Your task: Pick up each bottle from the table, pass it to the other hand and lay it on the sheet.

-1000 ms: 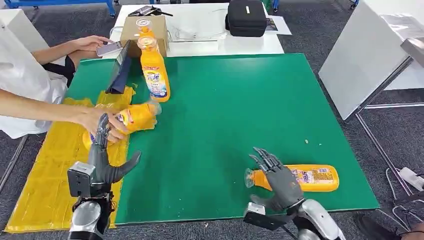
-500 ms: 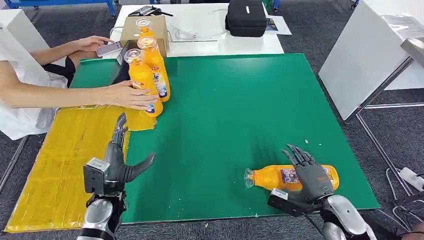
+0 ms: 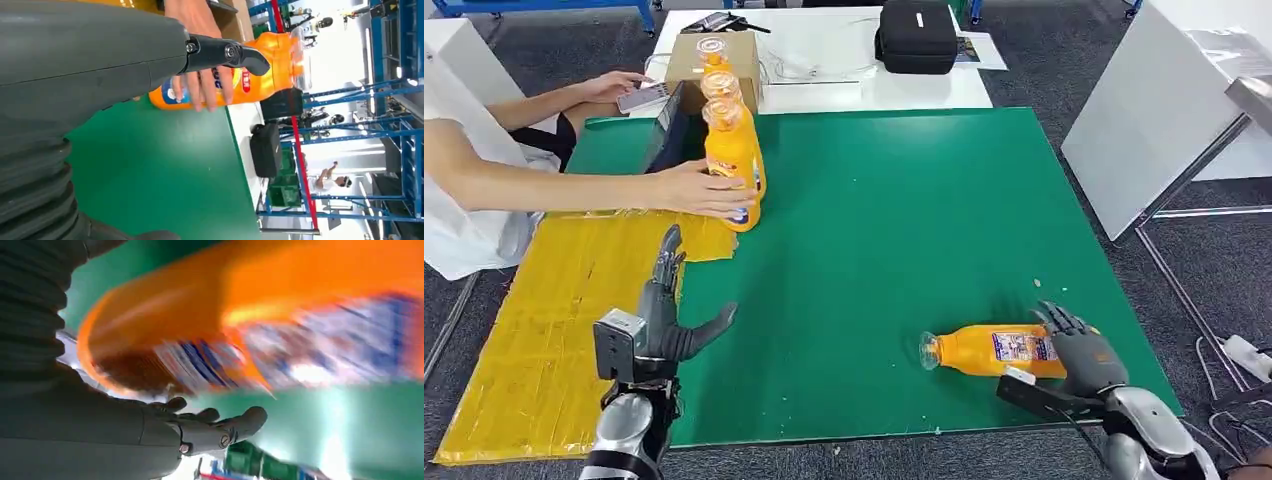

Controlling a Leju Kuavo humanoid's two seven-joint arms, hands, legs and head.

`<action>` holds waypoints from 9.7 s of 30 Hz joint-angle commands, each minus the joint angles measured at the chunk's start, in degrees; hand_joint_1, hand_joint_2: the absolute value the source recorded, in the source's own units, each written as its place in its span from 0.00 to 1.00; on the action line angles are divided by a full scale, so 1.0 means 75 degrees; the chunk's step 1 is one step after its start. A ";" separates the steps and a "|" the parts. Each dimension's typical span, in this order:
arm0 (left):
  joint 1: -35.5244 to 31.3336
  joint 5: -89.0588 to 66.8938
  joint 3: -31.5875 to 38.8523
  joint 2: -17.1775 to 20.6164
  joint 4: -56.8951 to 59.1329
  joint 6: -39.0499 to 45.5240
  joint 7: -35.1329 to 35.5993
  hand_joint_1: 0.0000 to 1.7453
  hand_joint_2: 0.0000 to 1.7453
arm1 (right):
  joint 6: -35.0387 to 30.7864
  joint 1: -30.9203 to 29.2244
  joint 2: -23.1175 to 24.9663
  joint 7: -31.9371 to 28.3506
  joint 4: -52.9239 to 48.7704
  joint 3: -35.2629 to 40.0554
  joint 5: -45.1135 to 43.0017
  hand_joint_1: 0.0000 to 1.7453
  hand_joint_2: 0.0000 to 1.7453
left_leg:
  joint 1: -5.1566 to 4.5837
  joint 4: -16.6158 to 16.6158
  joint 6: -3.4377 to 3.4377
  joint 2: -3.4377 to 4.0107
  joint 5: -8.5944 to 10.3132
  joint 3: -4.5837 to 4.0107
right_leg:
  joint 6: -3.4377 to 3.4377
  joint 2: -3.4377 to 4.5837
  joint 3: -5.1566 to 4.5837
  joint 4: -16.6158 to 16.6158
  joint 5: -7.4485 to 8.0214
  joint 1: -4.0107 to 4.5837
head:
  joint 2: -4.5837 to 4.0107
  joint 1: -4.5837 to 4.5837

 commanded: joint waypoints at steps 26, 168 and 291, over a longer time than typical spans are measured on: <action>-0.0316 0.0138 -0.0234 0.0063 0.0698 -0.0091 0.0041 0.00 1.00 | -0.1179 -0.1148 0.1067 -0.0060 0.1992 0.0182 0.0341 0.99 1.00 | 0.0030 -0.0008 -0.0020 0.0028 -0.0019 0.0074 | -0.0035 0.0058 0.0068 -0.0023 -0.0003 0.0027 | 0.0000 0.0000; -0.0930 0.2109 -0.1853 0.0262 0.0567 -0.1501 0.0245 1.00 1.00 | -0.2401 -0.1864 0.5347 -0.3129 0.4071 0.2158 -0.4247 0.82 1.00 | 0.0034 0.0007 -0.0019 -0.0004 -0.0016 0.0052 | -0.0031 0.0009 0.0053 0.0004 -0.0028 0.0027 | 0.0000 0.0003; 0.1865 0.1207 0.0421 0.0516 -0.0650 -0.1859 0.1471 0.00 1.00 | -0.0962 0.1306 0.4581 -0.1942 -0.1560 -0.0918 -0.6130 0.00 1.00 | 0.0022 -0.0013 -0.0021 0.0036 -0.0034 0.0058 | -0.0009 0.0048 0.0046 -0.0013 -0.0033 0.0015 | 0.0000 0.0003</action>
